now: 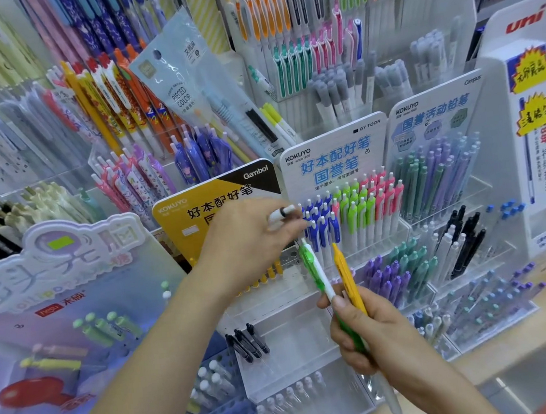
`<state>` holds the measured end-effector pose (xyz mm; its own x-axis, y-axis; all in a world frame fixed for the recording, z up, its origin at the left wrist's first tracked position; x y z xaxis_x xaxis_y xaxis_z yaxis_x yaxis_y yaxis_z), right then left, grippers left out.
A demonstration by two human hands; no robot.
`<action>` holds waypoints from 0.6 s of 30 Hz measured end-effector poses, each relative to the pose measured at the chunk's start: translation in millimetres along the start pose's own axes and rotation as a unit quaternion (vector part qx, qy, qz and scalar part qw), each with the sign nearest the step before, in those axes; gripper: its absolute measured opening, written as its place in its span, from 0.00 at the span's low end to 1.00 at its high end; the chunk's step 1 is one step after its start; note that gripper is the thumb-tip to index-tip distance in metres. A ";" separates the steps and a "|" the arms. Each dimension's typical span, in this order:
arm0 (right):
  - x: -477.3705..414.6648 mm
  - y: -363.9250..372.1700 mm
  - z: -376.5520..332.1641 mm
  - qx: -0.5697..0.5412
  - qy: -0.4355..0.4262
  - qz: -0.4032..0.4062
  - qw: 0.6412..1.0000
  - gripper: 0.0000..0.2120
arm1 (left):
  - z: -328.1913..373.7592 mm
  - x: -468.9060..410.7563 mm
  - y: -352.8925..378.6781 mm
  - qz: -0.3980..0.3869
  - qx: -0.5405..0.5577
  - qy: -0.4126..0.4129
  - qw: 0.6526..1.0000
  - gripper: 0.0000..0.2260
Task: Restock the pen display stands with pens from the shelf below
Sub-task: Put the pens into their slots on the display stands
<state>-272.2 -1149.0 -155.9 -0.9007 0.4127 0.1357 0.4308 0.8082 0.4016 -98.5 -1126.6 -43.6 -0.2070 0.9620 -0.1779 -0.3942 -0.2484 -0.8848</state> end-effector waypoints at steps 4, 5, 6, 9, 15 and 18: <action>-2.1 3.5 -5.4 0.041 -0.006 -0.011 0.999 0.16 | 22.4 7.4 5.2 -0.178 0.031 0.003 0.984 0.12; -2.4 5.0 -6.4 0.045 -0.008 -0.019 0.999 0.16 | 22.2 7.5 4.3 -0.206 0.004 -0.003 0.979 0.12; -2.7 6.4 -7.0 0.047 -0.009 -0.029 0.998 0.16 | 21.5 7.6 2.0 -0.220 -0.002 -0.005 0.976 0.11; -3.6 6.2 -2.4 0.041 0.008 -0.050 0.998 0.15 | 22.0 9.4 -10.4 -0.216 0.070 -0.011 0.974 0.09; -0.6 -15.6 19.0 0.041 0.065 0.027 0.997 0.08 | 6.7 10.4 -55.8 -0.065 0.264 -0.042 0.961 0.07; -1.4 -26.2 21.9 -0.002 0.057 0.086 0.995 0.08 | -2.4 7.9 -63.0 -0.011 0.207 -0.064 0.976 0.07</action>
<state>-281.0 -1161.5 -186.5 -0.8141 0.4946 0.3044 0.5794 0.7273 0.3679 -73.2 -1103.0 9.6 -0.2953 0.9518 -0.0824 -0.7218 -0.2788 -0.6335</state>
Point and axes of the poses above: each hand's wrist, its own x-axis away from the middle knuckle, its own y-axis out of the palm, z = x × y, the point moved 3 cm from there along -x, towards the middle knuckle, and after that the axes turned 10 degrees about -z, right-handed, at the moved point
